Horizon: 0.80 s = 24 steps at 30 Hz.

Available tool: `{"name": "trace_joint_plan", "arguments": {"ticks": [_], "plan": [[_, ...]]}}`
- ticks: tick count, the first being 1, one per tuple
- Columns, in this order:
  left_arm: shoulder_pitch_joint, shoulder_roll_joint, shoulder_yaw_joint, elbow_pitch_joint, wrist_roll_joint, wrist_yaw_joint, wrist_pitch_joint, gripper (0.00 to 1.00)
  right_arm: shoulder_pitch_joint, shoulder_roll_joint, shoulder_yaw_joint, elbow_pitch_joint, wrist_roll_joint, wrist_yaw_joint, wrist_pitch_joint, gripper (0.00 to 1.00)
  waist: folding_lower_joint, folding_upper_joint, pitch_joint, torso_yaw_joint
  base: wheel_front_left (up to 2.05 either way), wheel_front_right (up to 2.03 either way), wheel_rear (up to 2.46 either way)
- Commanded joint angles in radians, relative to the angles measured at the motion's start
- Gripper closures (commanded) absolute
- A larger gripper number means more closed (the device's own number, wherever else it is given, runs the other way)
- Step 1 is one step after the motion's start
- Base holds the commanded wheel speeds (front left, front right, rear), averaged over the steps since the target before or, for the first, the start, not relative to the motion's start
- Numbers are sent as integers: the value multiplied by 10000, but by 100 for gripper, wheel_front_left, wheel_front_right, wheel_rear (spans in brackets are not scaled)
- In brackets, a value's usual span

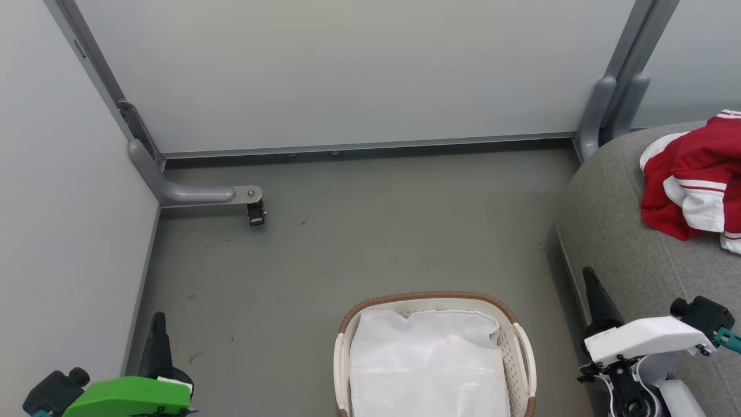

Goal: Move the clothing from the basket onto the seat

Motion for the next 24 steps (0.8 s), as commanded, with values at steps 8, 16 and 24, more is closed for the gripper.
{"name": "trace_joint_plan", "arguments": {"ticks": [8,16,24], "plan": [[-419,67,120,-65,-1020,-73,288,100,46,-69,-164,-259,1088,-4,274,100,0,54,-26,1,0,0,0],[-548,71,174,-50,-1797,-95,525,100,81,-75,-265,-361,1909,-4,497,100,0,62,-51,1,0,0,0],[-659,76,225,-33,-2514,-100,723,100,107,-80,-361,-458,2669,-5,699,100,0,69,-75,1,0,0,0]]}}
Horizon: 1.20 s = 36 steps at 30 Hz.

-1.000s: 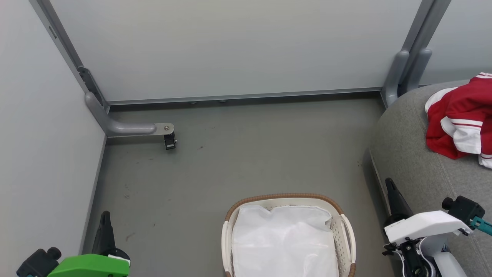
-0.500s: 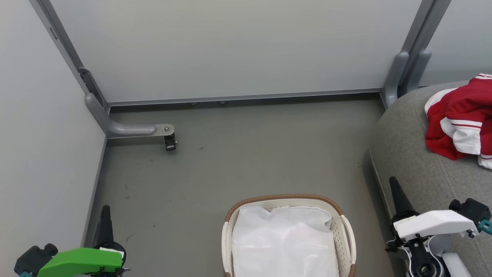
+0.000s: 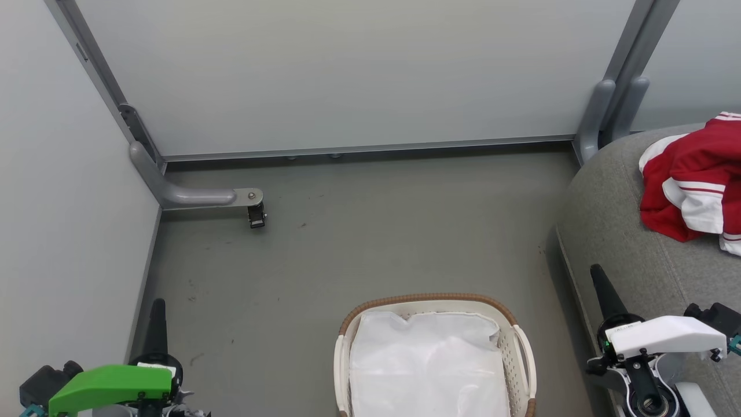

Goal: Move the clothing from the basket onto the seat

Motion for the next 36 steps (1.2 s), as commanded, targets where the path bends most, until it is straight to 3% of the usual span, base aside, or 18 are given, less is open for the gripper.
{"name": "trace_joint_plan", "arguments": {"ticks": [1,36], "plan": [[-247,73,47,-53,-253,-40,72,100,33,-60,-65,-139,282,-5,65,100,0,70,-5,0,0,0,0],[-698,84,238,10,-2878,-115,822,100,165,-80,-401,-475,3029,-7,808,100,0,103,-112,2,0,0,0]]}}
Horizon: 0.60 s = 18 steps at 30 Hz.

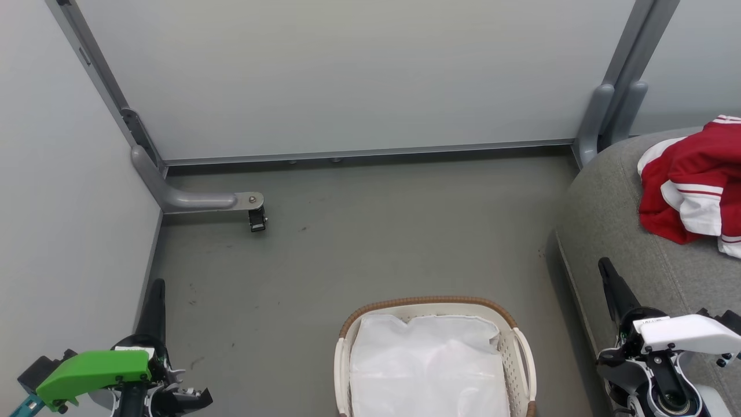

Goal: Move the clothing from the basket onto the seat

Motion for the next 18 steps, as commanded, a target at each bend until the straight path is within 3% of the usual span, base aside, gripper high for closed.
{"name": "trace_joint_plan", "arguments": {"ticks": [1,18], "plan": [[-222,66,49,-15,-204,-76,49,100,108,-59,-53,-86,216,-5,57,100,0,104,-4,1,0,0,0],[-349,71,108,15,-1097,-93,326,100,147,-66,-168,-195,1160,-7,323,100,0,118,-52,1,0,0,0]]}}
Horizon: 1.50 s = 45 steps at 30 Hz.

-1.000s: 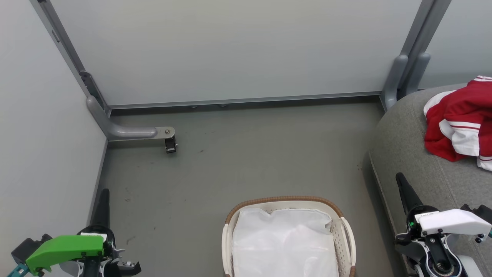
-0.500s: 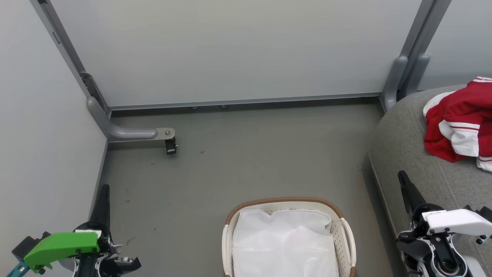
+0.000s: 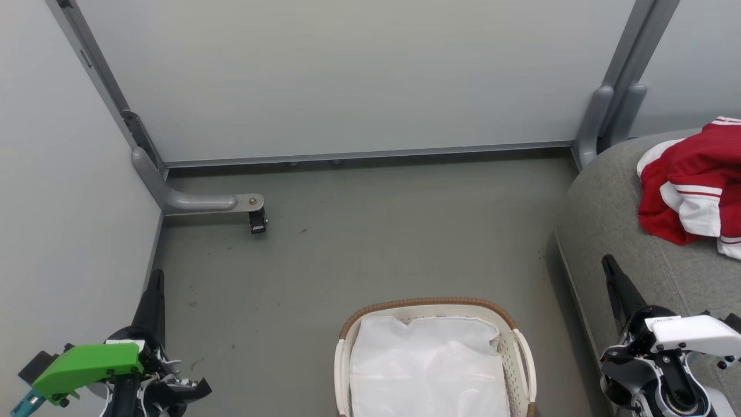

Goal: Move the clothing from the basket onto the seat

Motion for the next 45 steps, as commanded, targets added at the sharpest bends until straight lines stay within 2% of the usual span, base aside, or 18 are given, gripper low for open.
{"name": "trace_joint_plan", "arguments": {"ticks": [1,45], "plan": [[-119,65,23,9,-29,-60,48,100,107,-59,-29,-38,32,-7,28,100,0,118,0,0,0,0,0],[-117,66,19,5,-30,-59,44,100,106,-59,-25,-37,34,-7,26,100,0,118,0,0,0,0,0]]}}
